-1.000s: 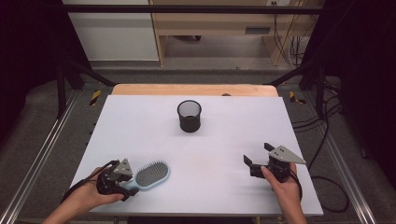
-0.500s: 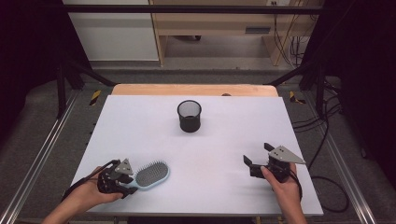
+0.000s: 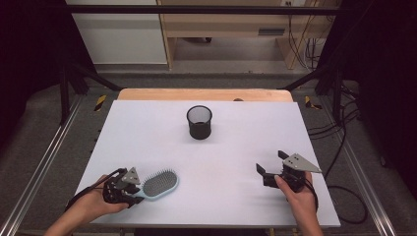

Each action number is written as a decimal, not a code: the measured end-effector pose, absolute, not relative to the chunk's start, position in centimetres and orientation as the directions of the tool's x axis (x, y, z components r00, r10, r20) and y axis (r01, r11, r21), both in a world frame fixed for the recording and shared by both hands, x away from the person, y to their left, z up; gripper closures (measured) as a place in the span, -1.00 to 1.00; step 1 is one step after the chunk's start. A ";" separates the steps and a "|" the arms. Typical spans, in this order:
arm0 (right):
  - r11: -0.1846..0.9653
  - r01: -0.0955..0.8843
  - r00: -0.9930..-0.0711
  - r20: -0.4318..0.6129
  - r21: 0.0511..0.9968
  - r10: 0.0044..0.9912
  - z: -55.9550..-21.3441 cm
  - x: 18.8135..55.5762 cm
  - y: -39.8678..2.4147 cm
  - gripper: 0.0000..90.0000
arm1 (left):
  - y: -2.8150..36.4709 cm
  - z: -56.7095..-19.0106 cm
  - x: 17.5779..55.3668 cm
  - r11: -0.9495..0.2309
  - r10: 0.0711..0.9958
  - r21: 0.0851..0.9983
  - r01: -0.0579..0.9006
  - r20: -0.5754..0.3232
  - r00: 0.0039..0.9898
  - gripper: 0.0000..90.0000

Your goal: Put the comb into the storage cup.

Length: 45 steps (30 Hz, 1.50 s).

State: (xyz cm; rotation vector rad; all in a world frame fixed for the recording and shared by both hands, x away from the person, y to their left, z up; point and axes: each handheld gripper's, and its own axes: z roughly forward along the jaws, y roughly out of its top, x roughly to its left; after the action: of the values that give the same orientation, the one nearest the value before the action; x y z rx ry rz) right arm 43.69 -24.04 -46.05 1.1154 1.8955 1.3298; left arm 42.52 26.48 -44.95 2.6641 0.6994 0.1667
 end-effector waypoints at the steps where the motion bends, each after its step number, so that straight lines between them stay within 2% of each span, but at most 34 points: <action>1: 0.161 0.309 -0.495 0.014 0.937 0.869 -46.1 43.7 -24.0 -0.88 | 26.5 -44.9 42.5 -0.805 0.493 0.389 0.448 0.020 0.870 0.40; 16: 0.163 0.309 -0.495 0.012 0.937 0.869 -46.1 43.7 -24.0 -0.88 | 26.2 -45.0 42.0 -0.819 0.482 0.383 0.428 0.054 0.874 0.53; 25: 0.161 0.310 -0.495 0.014 0.937 0.869 -46.1 43.7 -24.0 -0.88 | 25.8 -44.8 41.6 -0.823 0.491 0.386 0.417 0.116 0.863 0.54; 31: 0.161 0.313 -0.494 0.016 0.936 0.869 -46.1 43.7 -24.0 -0.88 | 25.8 -44.2 41.9 -0.803 0.506 0.436 0.406 0.139 0.851 0.54; 37: 0.155 0.312 -0.492 0.020 0.937 0.870 -46.1 43.7 -24.0 -0.88 | 25.2 -43.7 42.6 -0.767 0.541 0.515 0.383 0.200 0.817 0.54; 45: 0.152 0.306 -0.496 0.021 0.940 0.868 -46.0 43.7 -23.9 -0.88 | 23.8 -43.7 43.9 -0.724 0.573 0.579 0.374 0.204 0.793 0.55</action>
State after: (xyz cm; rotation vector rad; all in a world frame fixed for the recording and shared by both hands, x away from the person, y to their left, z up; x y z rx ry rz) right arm 43.66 -23.87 -46.03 1.1159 1.8902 1.3423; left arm 43.91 23.84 -43.70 2.4568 0.7041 0.5081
